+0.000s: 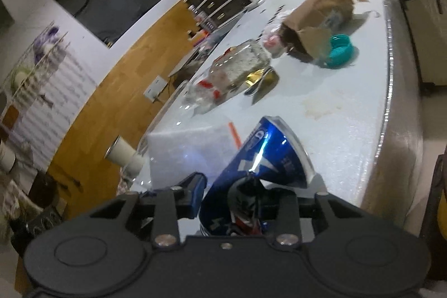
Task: Collect trash
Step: 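Lift the bag and can and carry both tools over the wastebasket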
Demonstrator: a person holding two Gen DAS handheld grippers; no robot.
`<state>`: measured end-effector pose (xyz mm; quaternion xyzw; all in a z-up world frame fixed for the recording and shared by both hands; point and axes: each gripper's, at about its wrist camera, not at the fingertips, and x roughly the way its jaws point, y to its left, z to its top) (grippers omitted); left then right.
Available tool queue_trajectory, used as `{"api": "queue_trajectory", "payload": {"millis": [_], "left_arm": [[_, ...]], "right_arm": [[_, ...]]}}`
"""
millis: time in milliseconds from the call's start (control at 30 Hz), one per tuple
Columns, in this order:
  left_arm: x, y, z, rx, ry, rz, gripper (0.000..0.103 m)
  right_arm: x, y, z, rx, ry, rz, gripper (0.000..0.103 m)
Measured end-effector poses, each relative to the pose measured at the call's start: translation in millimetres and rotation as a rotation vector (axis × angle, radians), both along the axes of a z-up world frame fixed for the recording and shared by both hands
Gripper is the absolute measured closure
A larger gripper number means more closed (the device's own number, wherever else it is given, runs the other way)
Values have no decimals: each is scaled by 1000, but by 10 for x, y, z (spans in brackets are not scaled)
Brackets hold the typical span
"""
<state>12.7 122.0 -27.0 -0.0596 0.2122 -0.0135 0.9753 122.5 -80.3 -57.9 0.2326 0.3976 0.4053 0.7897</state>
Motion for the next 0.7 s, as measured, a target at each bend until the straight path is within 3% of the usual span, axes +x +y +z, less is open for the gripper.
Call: {"api": "queue_trajectory", "payload": {"millis": [167, 700], "left_arm": [[5, 24, 30, -42, -19, 16, 73], [-38, -166, 294, -7, -65, 19, 76]], "right_arm": [[-42, -22, 21, -4, -17, -7, 68], [-189, -321, 346, -91, -183, -90, 68]]}}
